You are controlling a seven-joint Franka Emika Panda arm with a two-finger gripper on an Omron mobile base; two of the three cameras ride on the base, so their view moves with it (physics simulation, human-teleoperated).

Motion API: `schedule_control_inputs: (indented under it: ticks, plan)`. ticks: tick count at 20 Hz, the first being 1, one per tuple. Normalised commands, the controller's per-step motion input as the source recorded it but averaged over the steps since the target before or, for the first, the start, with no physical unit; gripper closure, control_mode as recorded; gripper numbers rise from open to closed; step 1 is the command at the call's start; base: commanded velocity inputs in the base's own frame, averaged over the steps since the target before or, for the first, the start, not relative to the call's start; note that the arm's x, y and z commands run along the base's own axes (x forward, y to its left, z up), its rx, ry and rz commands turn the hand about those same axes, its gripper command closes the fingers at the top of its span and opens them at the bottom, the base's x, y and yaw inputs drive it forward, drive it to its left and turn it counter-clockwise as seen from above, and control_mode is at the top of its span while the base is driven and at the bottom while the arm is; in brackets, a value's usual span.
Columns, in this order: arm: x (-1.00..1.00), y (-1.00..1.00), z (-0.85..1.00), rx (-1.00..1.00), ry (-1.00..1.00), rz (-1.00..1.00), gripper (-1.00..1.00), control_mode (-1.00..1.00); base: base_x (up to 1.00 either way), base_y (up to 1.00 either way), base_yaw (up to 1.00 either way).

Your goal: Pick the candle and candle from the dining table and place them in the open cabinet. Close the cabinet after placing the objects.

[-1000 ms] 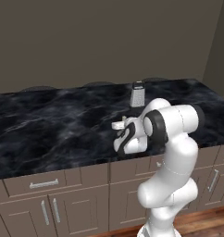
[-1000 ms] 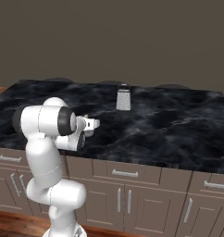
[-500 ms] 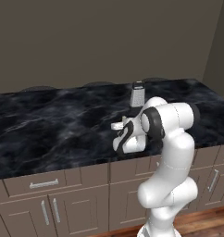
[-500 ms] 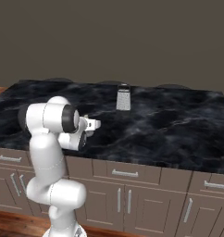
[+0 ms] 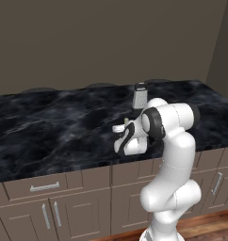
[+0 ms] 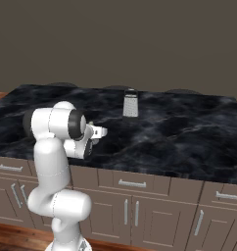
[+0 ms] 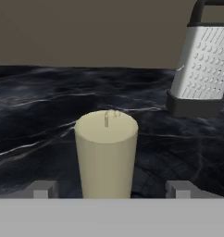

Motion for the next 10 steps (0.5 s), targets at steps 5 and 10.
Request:
schedule_control_inputs:
  ticks: [5, 10]
  plan:
    - [0.01, 0.0, 0.0, 0.0, 0.0, 0.0, 1.0, -1.0, 0.0, 0.0, 0.0]
    - [0.0, 0.0, 0.0, 0.0, 0.0, 0.0, 1.0, -1.0, 0.0, 0.0, 0.0]
